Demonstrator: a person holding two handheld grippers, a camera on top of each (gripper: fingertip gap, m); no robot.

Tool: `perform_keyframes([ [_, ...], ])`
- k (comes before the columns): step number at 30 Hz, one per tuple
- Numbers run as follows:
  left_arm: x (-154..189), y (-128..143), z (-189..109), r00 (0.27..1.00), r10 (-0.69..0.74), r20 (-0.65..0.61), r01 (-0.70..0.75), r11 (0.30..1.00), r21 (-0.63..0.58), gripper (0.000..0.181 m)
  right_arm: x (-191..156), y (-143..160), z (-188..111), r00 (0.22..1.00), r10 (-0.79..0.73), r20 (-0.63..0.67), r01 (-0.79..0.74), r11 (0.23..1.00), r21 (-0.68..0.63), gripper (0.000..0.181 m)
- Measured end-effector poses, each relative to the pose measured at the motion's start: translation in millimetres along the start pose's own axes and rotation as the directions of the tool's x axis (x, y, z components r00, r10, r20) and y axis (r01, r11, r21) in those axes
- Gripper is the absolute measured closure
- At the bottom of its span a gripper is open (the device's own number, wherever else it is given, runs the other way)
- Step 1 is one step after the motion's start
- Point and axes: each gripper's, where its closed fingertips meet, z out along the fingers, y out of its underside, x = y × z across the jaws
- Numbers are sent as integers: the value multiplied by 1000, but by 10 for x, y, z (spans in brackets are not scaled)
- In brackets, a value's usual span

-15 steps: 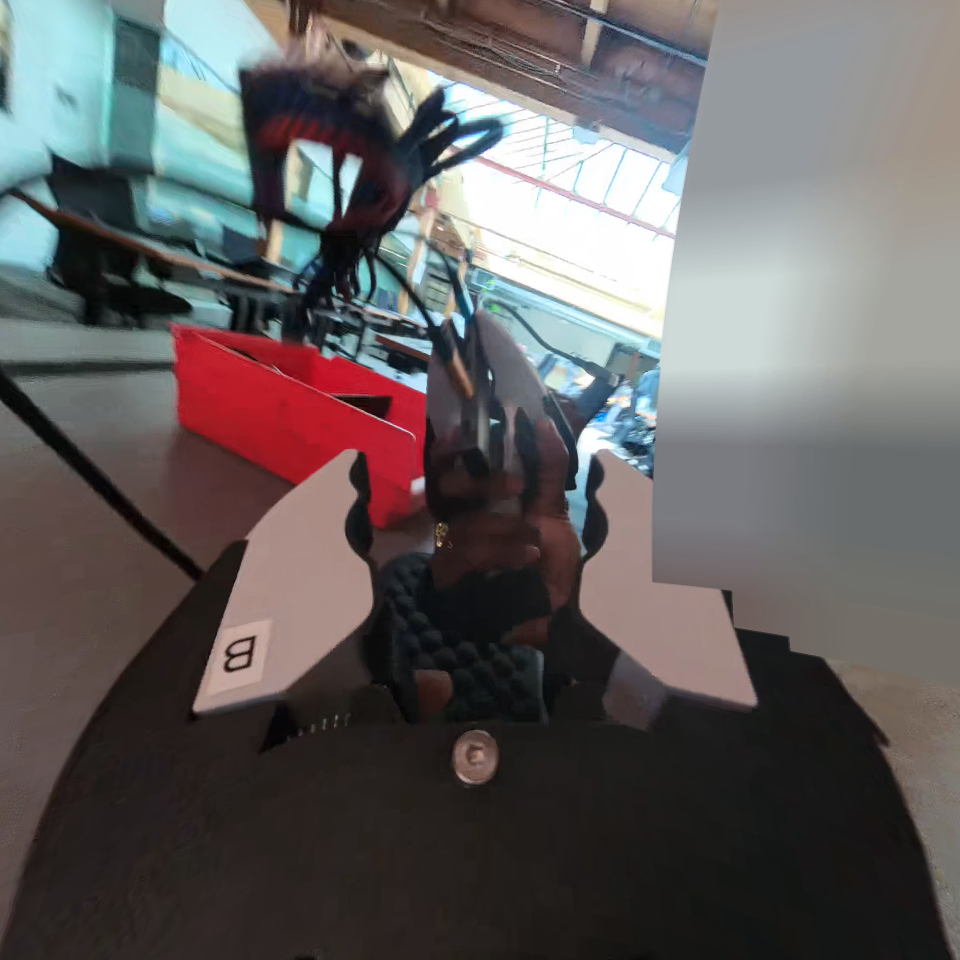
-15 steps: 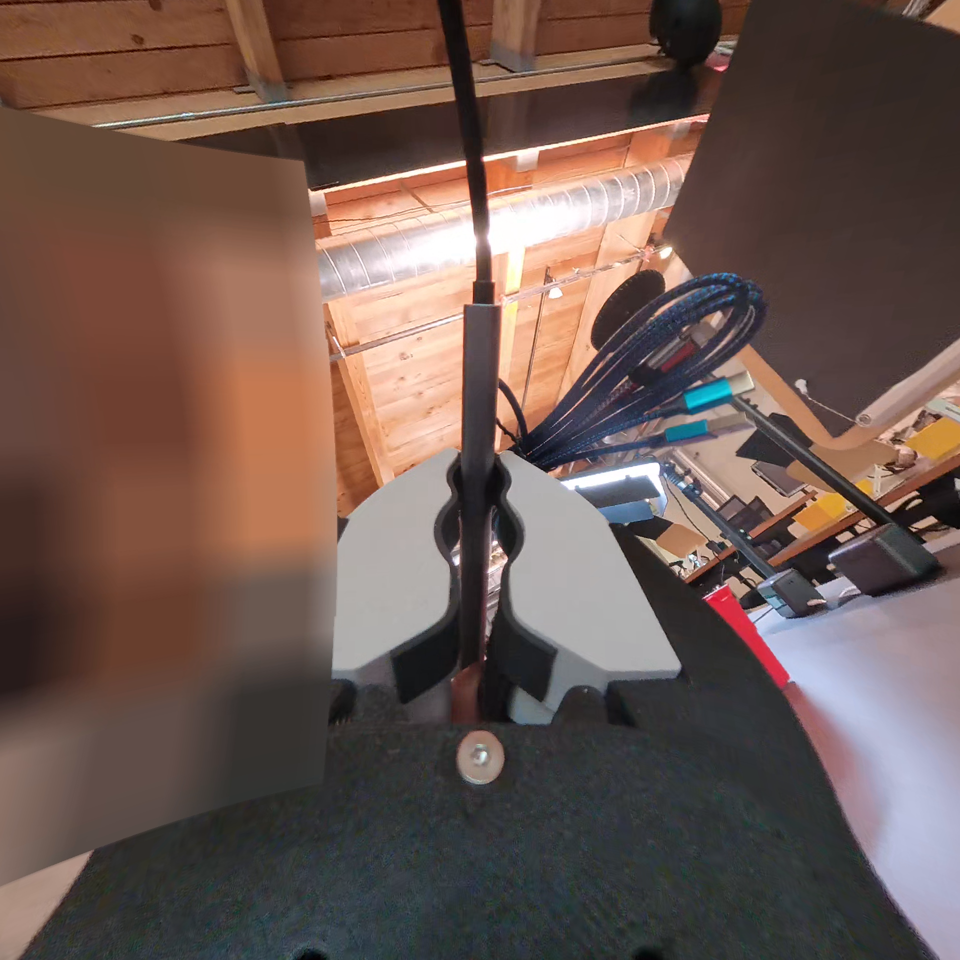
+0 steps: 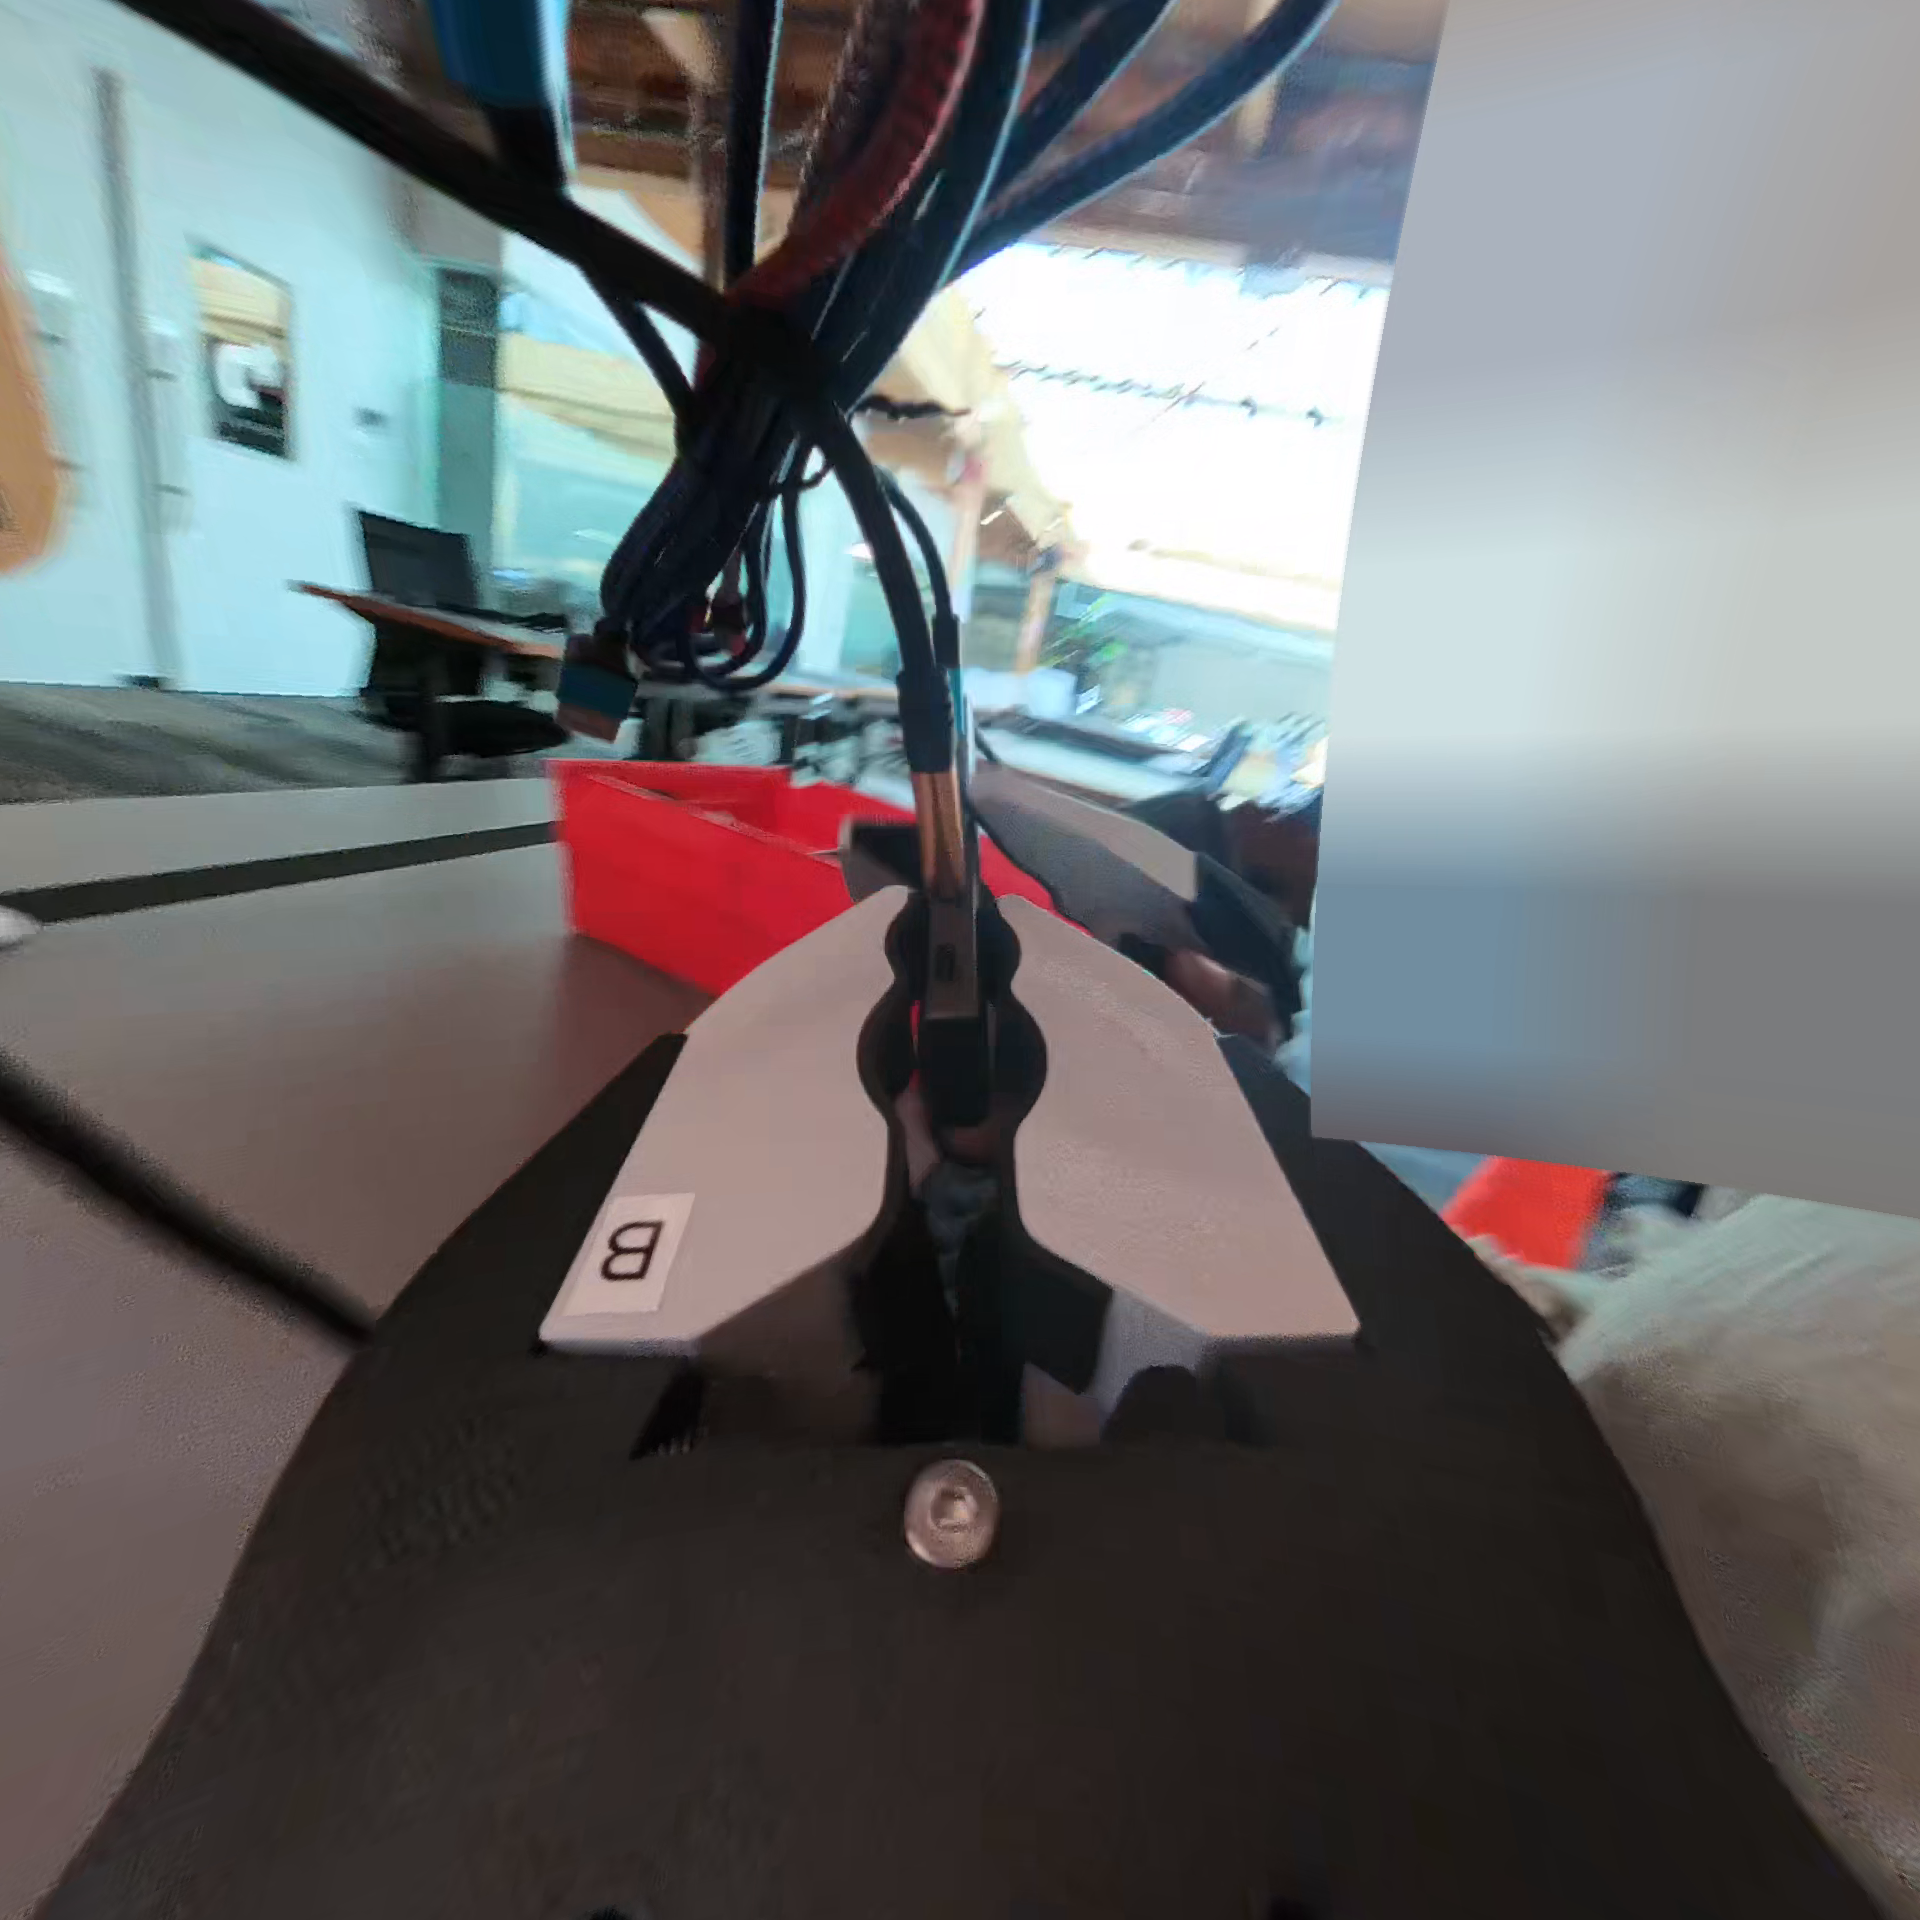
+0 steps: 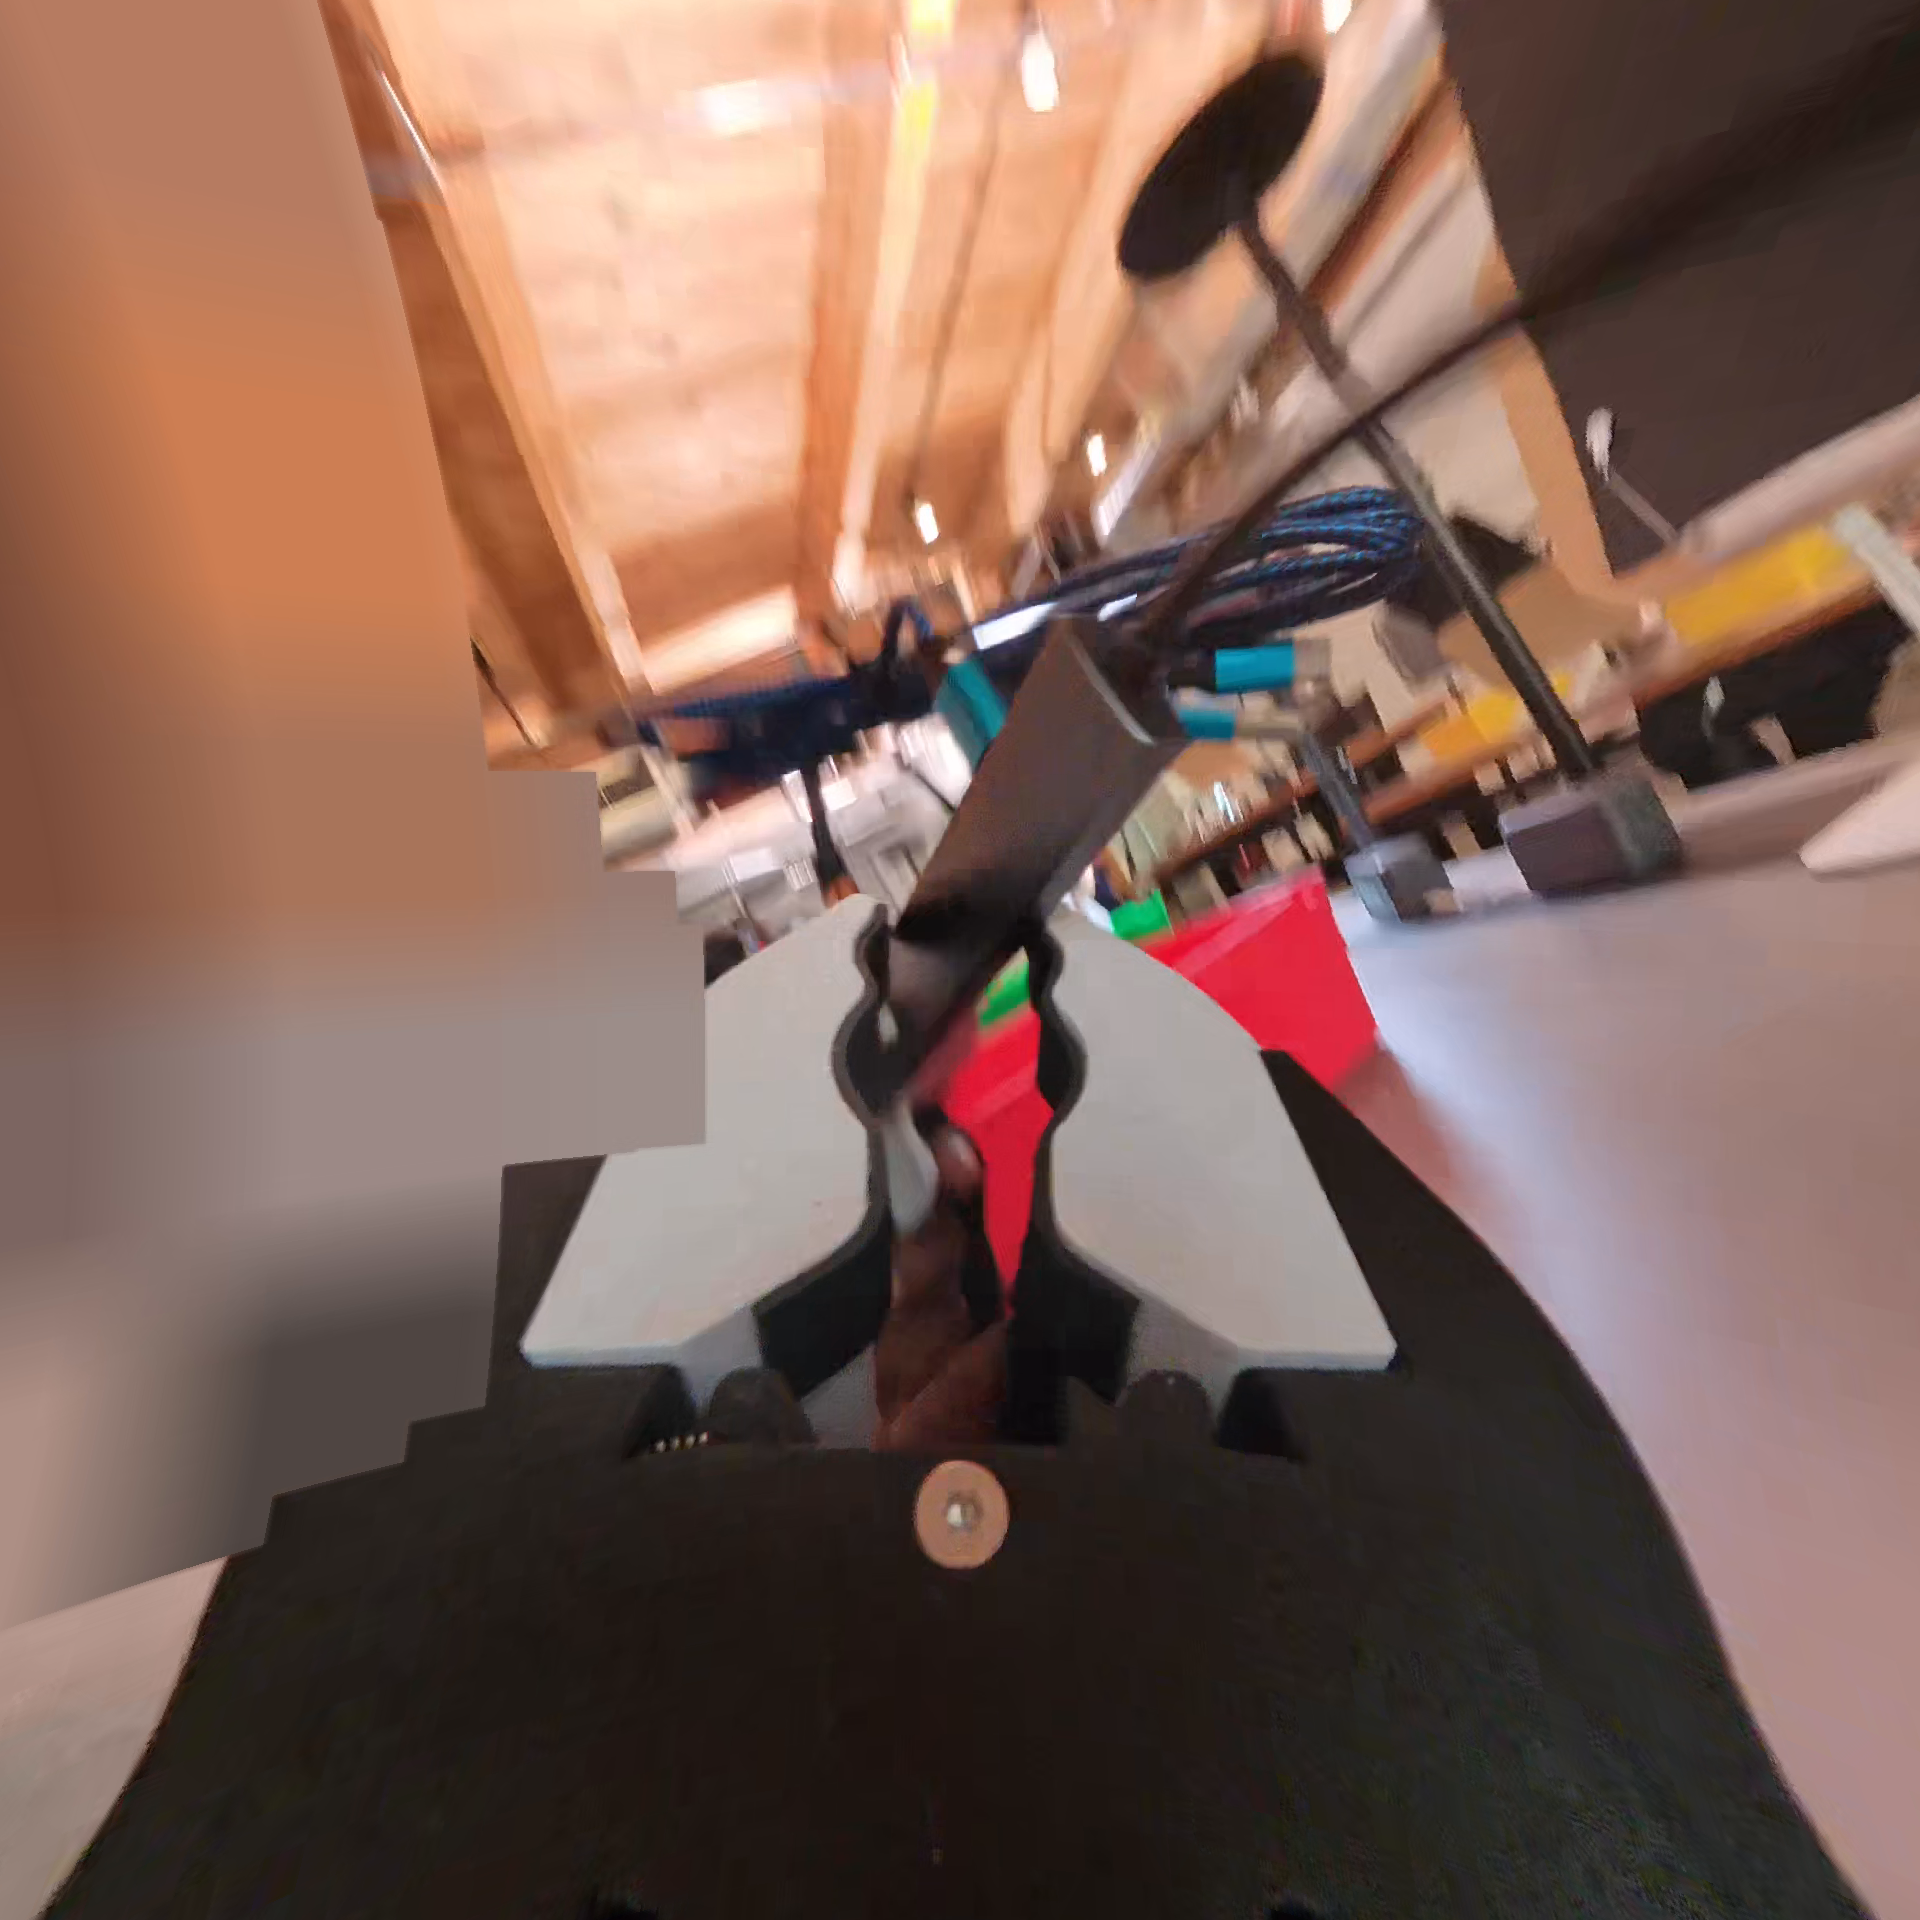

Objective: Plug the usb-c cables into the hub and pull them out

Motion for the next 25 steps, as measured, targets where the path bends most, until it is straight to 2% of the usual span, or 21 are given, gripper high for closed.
perform_keyframes([
  [1, -112, -47, -79, 995, 76, 69, -73, 996, -45, 173, 69, 124, 3, 999, -26, -25, 23, 995, -99, 157],
  [2, -241, -116, -174, 974, 168, 153, -155, 984, -92, 173, 134, 258, -6, 997, -69, -47, 58, 978, -203, 159],
  [4, -459, -286, -381, 884, 357, 301, -312, 931, -188, 173, 157, 467, -16, 989, -145, -34, 123, 927, -353, 157],
  [6, -580, -413, -550, 774, 498, 391, -412, 865, -287, 173, 50, 557, 22, 977, -215, 18, 204, 895, -396, 162],
  [8, -593, -448, -619, 695, 595, 404, -475, 801, -364, 173, -33, 514, 92, 938, -346, 10, 328, 877, -351, 162],
  [11, -518, -389, -571, 607, 706, 366, -545, 704, -455, 173, -203, 286, 205, 834, -550, -37, 528, 817, -232, 159],
  [14, -426, -274, -435, 531, 789, 309, -595, 606, -528, 173, -296, 176, 311, 784, -618, -67, 595, 777, -205, 152],
  [16, -355, -203, -337, 494, 825, 276, -624, 557, -548, 173, -278, 192, 383, 779, -623, -69, 597, 772, -219, 148],
  [18, -276, -154, -254, 468, 847, 252, -649, 523, -552, 173, -241, 175, 411, 774, -629, -77, 601, 768, -221, 169],
  [20, -247, -179, -228, 437, 860, 264, -670, 507, -542, 173, -266, 142, 398, 798, -601, -44, 582, 788, -200, 170],
  [23, -117, -219, -173, 469, 846, 254, -742, 534, -406, 171, -275, 47, 352, 917, -398, -1, 392, 904, -168, 171],
  [25, 66, -296, -153, 461, 855, 238, -825, 512, -241, 157, -262, -25, 325, 979, -201, 30, 203, 969, -143, 171],
])
